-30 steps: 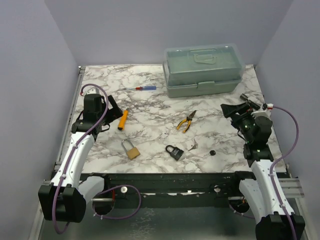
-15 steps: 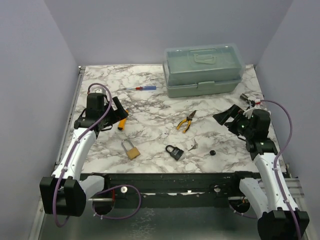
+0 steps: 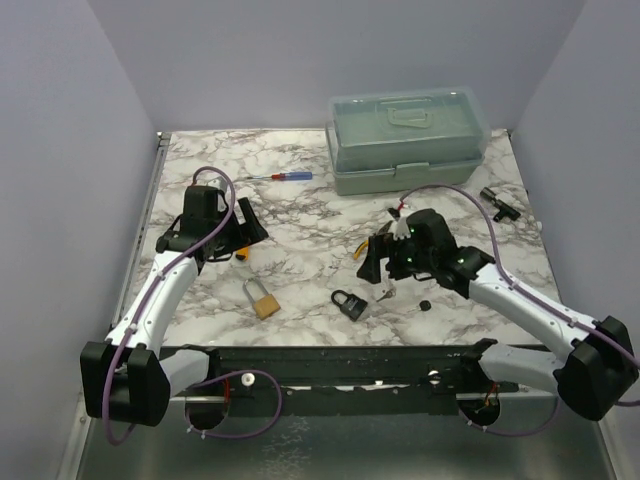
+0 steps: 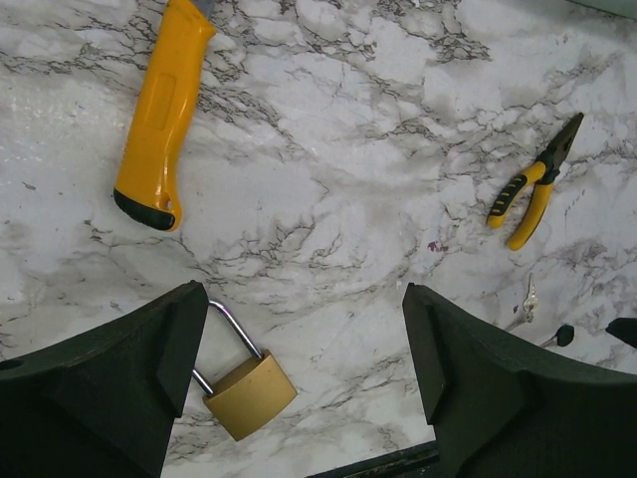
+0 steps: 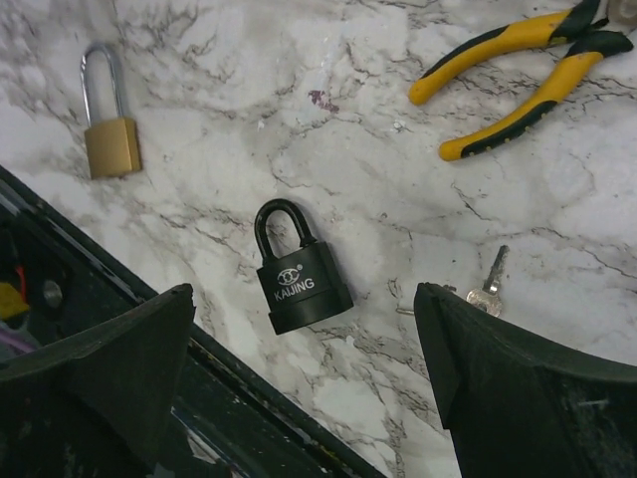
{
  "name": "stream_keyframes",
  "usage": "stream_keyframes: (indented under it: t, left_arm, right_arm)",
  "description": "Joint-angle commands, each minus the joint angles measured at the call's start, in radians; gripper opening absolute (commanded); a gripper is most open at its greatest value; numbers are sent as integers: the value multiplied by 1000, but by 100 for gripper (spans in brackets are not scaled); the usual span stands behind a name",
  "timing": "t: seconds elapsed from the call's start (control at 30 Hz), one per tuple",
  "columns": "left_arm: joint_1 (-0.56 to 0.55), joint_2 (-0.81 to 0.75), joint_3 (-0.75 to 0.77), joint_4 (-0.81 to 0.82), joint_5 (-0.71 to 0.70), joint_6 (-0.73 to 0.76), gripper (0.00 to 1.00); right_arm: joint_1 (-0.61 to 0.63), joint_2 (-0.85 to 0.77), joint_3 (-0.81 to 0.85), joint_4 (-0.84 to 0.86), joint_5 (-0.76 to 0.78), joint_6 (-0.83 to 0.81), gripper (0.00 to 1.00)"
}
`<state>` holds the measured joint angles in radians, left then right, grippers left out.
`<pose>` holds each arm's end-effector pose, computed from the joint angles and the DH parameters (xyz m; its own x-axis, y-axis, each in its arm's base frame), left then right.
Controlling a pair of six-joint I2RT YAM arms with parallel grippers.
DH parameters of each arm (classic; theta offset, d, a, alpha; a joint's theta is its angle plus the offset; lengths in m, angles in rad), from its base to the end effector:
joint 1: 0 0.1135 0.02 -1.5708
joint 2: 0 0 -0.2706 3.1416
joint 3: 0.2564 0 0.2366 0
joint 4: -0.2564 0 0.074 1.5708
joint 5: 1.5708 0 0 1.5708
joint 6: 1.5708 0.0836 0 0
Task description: Unlock with the key
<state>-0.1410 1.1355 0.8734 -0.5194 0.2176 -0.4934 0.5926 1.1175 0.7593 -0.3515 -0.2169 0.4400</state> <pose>0.2479 -0.0534 0.2479 -0.7510 -0.3605 -0.5532 -0.0758 0.8793 -0.4701 0.2014 0.1573 0.2313 -0.7790 -0.0231 -0.6266 -0.3858 0.8054 0.4500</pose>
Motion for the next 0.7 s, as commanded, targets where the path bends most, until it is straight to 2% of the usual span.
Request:
stream_keyframes:
  t: [0.0,0.2,0.47,0.67]
  left_arm:
    - [-22,-10,26,-13,6,25,86]
    - [-28,-11,27,-15,-4,29,86]
    - [-32,-6,30,-15,-6,32,86]
    - [-31,-2,32,-15,-8,32,86]
  right_arm:
    - [103,66,53,-37,62,-150,98]
    - [263,199,96,-62,83,-194,98]
    - [299,272,86,-66,110,-156,98]
    - [330,358,101,-84,125,-130,92]
